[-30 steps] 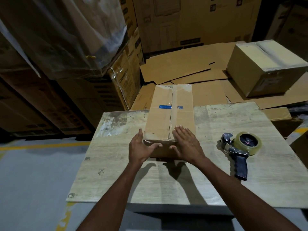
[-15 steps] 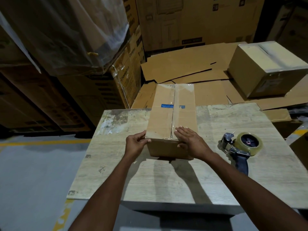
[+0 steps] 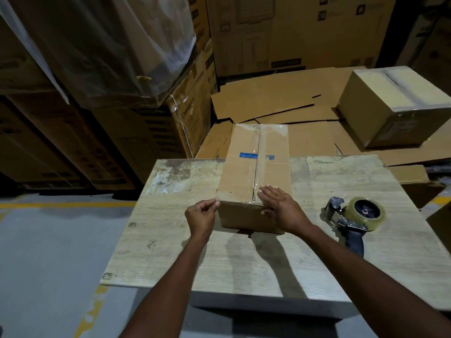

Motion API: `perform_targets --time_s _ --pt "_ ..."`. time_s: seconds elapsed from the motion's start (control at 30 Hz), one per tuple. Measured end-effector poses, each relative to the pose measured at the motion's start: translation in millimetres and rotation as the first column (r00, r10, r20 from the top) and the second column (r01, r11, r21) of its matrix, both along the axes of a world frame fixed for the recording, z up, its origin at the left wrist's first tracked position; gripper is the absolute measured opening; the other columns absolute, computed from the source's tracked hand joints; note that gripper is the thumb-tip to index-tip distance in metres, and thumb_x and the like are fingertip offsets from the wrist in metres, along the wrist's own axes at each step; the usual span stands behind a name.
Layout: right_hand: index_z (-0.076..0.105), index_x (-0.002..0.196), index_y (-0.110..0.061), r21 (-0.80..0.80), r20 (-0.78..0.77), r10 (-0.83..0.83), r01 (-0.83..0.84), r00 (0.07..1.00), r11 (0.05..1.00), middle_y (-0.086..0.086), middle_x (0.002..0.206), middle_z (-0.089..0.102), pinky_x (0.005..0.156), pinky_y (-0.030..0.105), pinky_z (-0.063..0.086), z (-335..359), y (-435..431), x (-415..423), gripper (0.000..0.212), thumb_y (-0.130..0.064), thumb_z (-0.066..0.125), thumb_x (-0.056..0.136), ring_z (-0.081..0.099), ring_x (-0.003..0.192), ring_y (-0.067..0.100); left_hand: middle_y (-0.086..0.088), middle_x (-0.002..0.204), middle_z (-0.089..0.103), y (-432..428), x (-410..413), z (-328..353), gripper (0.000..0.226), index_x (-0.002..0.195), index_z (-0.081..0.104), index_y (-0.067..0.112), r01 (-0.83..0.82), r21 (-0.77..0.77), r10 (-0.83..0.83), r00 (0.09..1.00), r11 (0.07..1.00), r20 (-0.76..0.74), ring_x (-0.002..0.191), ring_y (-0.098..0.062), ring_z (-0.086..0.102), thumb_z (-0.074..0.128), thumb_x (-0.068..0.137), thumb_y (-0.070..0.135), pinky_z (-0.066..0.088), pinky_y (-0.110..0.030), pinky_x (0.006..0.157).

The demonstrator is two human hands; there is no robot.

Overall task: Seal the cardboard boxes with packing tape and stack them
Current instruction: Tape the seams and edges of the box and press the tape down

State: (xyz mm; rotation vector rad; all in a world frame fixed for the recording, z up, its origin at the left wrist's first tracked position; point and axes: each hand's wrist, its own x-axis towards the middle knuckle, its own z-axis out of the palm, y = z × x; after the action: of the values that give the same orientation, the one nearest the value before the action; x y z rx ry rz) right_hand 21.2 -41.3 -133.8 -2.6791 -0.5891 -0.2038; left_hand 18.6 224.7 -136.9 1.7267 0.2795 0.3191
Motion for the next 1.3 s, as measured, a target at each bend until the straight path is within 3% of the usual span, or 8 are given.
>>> perform_targets --time_s 0.17,0.43,0.57,0.63,0.73,0.9,1.07,1.3 --pt "0.032 0.160 -0.016 -0.044 0.001 -0.022 0.022 1.000 0.999 0.004 0.168 0.024 0.122 0.025 -0.004 -1 3 0 0.065 -0.027 0.061 0.103 0.016 0.158 0.020 -0.013 0.108 0.076 -25 -15 -5 0.025 0.118 0.072 -0.001 -0.093 0.201 0.084 0.995 0.975 0.053 0.087 0.002 0.068 0.071 0.093 0.001 0.051 -0.006 0.081" --pt "0.023 0.163 -0.017 -0.075 -0.004 0.030 -0.030 1.000 0.997 0.004 0.171 0.016 0.123 0.025 -0.007 -6 1 2 0.067 -0.033 0.055 0.106 0.008 0.159 0.020 -0.009 0.101 0.078 -4 -26 -5 0.036 0.128 0.071 0.016 0.080 0.679 -0.153 0.987 0.730 0.048 0.074 -0.022 0.074 0.065 0.094 0.006 0.060 -0.034 0.066" --pt "0.035 0.159 -0.014 0.082 0.109 0.038 -0.047 0.993 0.996 0.015 0.158 0.045 0.124 0.039 0.016 3 -1 -13 0.070 -0.020 0.069 0.098 0.040 0.148 0.032 0.000 0.085 0.074 24 -38 9 0.039 0.129 0.070 0.008 -0.068 0.711 -0.152 0.959 0.699 0.241 0.074 -0.013 0.068 0.075 0.091 0.017 0.051 -0.026 0.064" --pt "0.037 0.155 -0.010 0.126 0.317 -0.087 0.049 0.944 0.991 0.017 0.116 0.069 0.099 0.048 0.048 2 0 -20 0.068 -0.007 0.068 0.094 0.064 0.106 0.034 0.004 0.070 0.061 30 -37 16 0.049 0.139 0.061 0.004 -0.139 0.681 -0.074 0.959 0.719 0.274 0.064 -0.012 0.057 0.072 0.093 0.019 0.046 -0.027 0.056" --pt "0.040 0.153 -0.004 0.167 0.437 -0.193 0.131 0.878 0.977 0.011 0.088 0.062 0.071 0.042 0.047 7 8 -26 0.065 -0.003 0.063 0.093 0.054 0.080 0.028 0.003 0.071 0.060 27 -30 22 0.055 0.149 0.051 0.010 -0.120 0.653 -0.045 0.972 0.748 0.230 0.066 -0.016 0.056 0.066 0.097 0.018 0.047 -0.031 0.057" --pt "0.066 0.127 -0.011 0.071 0.394 -0.108 0.087 0.913 0.994 0.009 0.092 0.067 0.074 0.043 0.055 10 16 -26 0.055 -0.003 0.086 0.077 0.060 0.085 0.028 0.001 0.093 0.062 24 -14 28 0.022 0.116 0.075 0.012 0.013 0.775 -0.263 0.944 0.632 0.199 0.088 -0.016 0.056 0.072 0.094 0.010 0.054 -0.040 0.064" --pt "0.074 0.119 -0.014 0.028 0.294 -0.029 0.022 0.955 0.999 0.008 0.113 0.075 0.091 0.045 0.059 10 41 -23 0.051 -0.002 0.089 0.071 0.071 0.101 0.028 -0.009 0.118 0.065 28 5 31 0.049 0.118 0.075 0.011 0.175 0.879 -0.467 0.882 0.443 0.059 0.106 -0.026 0.062 0.070 0.078 -0.018 0.053 -0.032 0.071" --pt "0.073 0.119 -0.011 -0.068 0.229 0.015 0.000 0.973 0.998 0.010 0.118 0.072 0.086 0.039 0.059 15 95 -9 0.032 -0.010 0.078 0.087 0.067 0.106 0.028 -0.011 0.084 0.064 22 13 38 0.038 0.103 0.080 0.008 0.250 0.856 -0.429 0.903 0.452 -0.037 0.084 -0.032 0.062 0.070 0.076 -0.018 0.053 -0.040 0.066"
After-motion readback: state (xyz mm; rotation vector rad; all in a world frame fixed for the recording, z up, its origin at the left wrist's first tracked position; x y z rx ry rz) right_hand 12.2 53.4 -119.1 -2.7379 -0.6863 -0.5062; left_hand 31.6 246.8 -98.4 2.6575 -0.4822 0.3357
